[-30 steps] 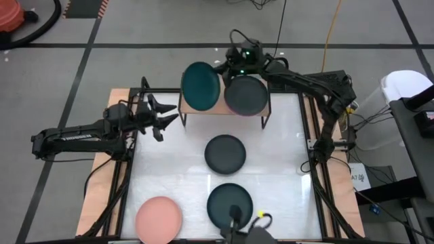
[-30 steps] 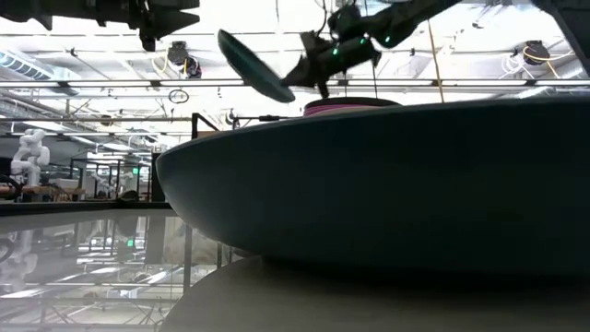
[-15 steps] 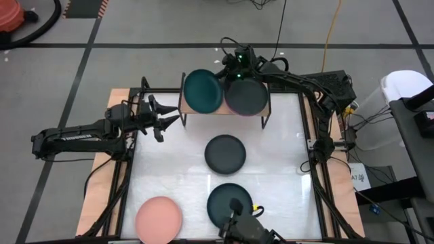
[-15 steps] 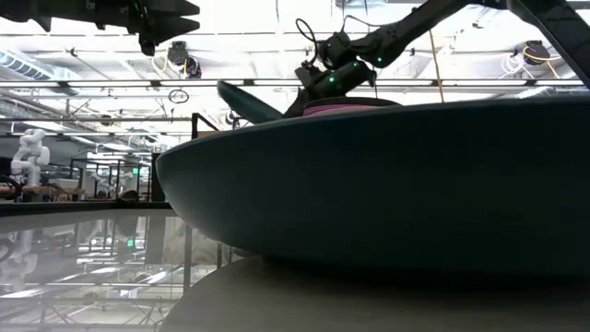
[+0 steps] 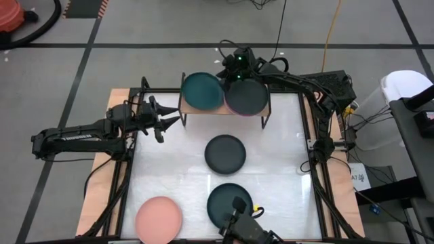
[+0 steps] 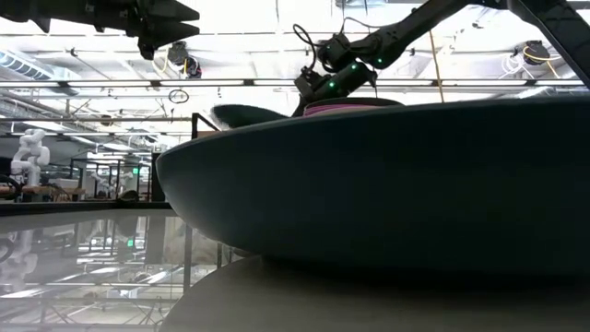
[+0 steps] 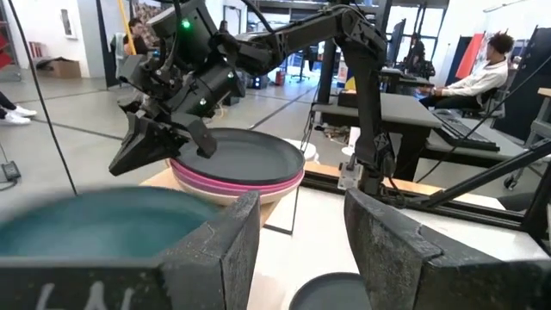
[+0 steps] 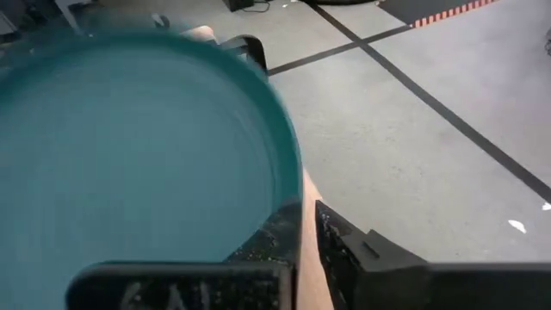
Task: Place and stack plates onto a shelf
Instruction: Put the dark green plate on the shelf, then stack the top black plate on top of the dark green plate on the shelf
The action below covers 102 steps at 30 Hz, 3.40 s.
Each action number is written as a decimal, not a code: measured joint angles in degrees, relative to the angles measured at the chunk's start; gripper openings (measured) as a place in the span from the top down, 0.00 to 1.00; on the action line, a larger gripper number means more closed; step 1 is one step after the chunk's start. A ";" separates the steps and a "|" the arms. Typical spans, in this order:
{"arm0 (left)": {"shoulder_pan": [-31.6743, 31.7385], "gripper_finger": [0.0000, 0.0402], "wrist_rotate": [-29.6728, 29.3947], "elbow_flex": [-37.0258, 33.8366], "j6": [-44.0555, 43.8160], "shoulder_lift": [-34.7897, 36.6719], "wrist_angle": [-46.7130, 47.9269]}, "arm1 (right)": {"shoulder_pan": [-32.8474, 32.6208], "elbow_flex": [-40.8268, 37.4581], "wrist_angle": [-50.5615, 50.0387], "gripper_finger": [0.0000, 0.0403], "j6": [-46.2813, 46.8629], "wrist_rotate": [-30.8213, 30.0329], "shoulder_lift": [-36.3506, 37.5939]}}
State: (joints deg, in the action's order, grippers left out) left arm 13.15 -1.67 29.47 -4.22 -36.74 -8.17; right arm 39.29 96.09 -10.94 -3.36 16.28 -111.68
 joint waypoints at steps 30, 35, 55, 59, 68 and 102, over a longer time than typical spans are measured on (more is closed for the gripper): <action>-12.56 0.57 -0.96 4.87 12.61 -31.60 1.17 | -14.42 -11.04 -8.14 0.80 -10.68 7.43 36.46; -17.47 0.57 -1.42 13.44 23.18 -44.09 6.60 | -19.21 -24.05 0.52 0.80 -9.58 1.51 46.85; -23.43 0.59 -9.15 23.35 38.40 -64.99 16.95 | -25.92 -54.96 25.12 0.80 -1.35 1.52 65.06; -23.41 0.77 -10.42 23.35 38.63 -65.32 16.67 | -25.92 -55.45 26.34 0.80 -1.35 1.39 64.83; -24.23 0.97 -11.69 23.51 40.16 -60.46 17.11 | -25.90 -55.45 27.24 0.80 -1.46 1.34 64.81; 6.52 0.97 -8.81 41.13 44.90 -38.16 44.66 | -25.90 -55.45 27.41 0.80 -1.59 1.34 64.90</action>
State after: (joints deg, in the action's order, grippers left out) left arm 19.67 -10.48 70.60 40.68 -74.90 36.48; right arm 13.39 40.64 16.47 -4.95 17.63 -46.77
